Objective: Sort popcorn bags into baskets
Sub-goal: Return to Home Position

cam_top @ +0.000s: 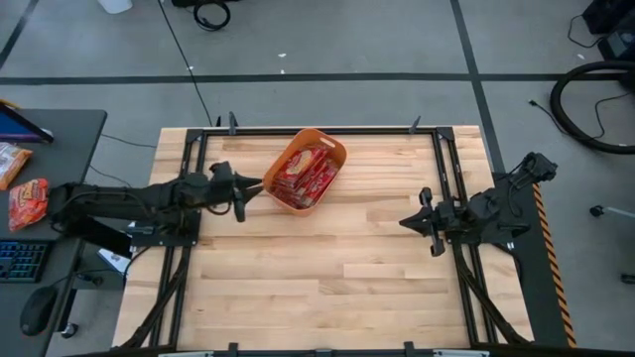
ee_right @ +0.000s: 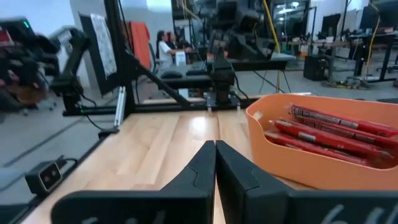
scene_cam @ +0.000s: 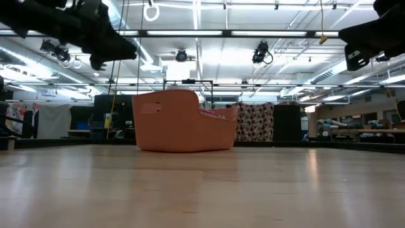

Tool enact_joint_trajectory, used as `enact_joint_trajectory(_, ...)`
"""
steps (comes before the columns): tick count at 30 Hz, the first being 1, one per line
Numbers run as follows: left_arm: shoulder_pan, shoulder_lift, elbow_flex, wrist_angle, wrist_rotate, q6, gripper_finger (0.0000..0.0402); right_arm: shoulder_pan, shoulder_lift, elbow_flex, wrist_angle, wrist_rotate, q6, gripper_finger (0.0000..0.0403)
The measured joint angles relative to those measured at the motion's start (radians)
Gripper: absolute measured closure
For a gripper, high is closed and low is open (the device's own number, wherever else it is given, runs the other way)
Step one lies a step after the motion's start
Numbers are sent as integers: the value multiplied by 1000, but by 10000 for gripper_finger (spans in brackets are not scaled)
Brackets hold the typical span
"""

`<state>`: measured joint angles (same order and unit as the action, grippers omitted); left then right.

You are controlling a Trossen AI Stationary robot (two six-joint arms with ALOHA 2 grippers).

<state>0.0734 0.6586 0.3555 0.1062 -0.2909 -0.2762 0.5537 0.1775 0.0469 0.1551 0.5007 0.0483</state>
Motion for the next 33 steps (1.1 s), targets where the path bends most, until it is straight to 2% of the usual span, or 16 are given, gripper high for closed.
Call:
enact_joint_trajectory(8, -12, -171, -167, 129, -16, 39, 286, 0, -132, -41, -33, 0, -66, 387)
enact_joint_trajectory(12, -52, -247, -245, 193, -71, 80, 286, 0, -178, -41, -41, -21, -127, 387)
enact_joint_trajectory(19, -144, -336, -337, 237, -177, 170, 286, 0, -176, -41, -26, -23, -177, 387)
enact_joint_trajectory(24, -186, -413, -347, 209, -186, 216, 286, 9, -176, -41, -36, -23, -129, 391)
enact_joint_trajectory(26, -198, -448, -347, 191, -181, 239, 286, 17, -176, -41, -29, 8, -129, 392)
enact_joint_trajectory(30, -207, -504, -347, 152, -159, 288, 286, 22, -176, -41, -8, 152, -121, 390)
enact_joint_trajectory(33, -207, -511, -347, 145, -158, 320, 286, 22, -175, -41, -7, 185, -125, 384)
